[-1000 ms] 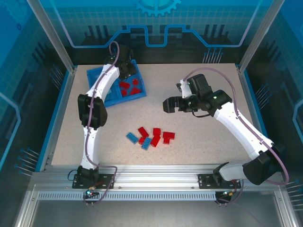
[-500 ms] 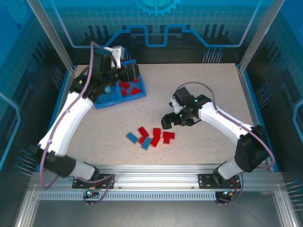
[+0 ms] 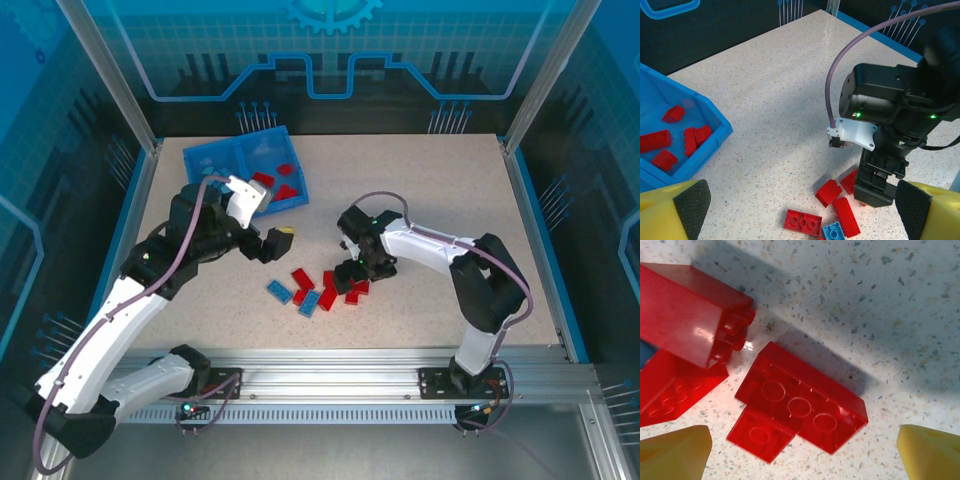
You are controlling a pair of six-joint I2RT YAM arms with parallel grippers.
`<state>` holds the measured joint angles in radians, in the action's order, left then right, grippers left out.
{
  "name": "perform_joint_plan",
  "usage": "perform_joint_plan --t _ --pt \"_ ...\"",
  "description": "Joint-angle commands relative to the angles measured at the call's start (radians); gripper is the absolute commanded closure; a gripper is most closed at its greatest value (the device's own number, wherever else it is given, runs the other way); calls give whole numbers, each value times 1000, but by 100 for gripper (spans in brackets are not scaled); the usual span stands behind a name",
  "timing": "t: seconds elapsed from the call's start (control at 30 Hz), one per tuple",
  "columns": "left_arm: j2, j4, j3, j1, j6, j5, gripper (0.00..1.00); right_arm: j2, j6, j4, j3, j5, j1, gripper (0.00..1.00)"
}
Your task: Sort the legos into containers by color
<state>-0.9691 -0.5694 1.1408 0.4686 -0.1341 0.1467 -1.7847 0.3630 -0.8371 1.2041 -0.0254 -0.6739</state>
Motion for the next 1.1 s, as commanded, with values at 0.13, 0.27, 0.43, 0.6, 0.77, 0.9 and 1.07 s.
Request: perform_joint_plan --t 0.13,0.27,0.43,0.6,0.77,0.9,1.07 --pt "28 110 -87 2 64 -77 1 -103 -8 44 33 17 -15 12" --pt "30 147 -111 1 119 -93 1 -118 6 44 37 26 -16 25" --pt "30 146 -124 2 125 -99 1 -115 4 37 44 57 -16 38" --pt "29 151 -128 1 138 -102 1 -108 11 32 48 77 -16 47" --pt "30 161 -137 1 158 -109 1 -124 28 13 71 132 -12 36" --pt "36 170 -144 2 192 -145 1 -87 44 5 107 126 12 28" --pt "35 167 -153 2 252 -205 1 -27 31 2 198 102 61 21"
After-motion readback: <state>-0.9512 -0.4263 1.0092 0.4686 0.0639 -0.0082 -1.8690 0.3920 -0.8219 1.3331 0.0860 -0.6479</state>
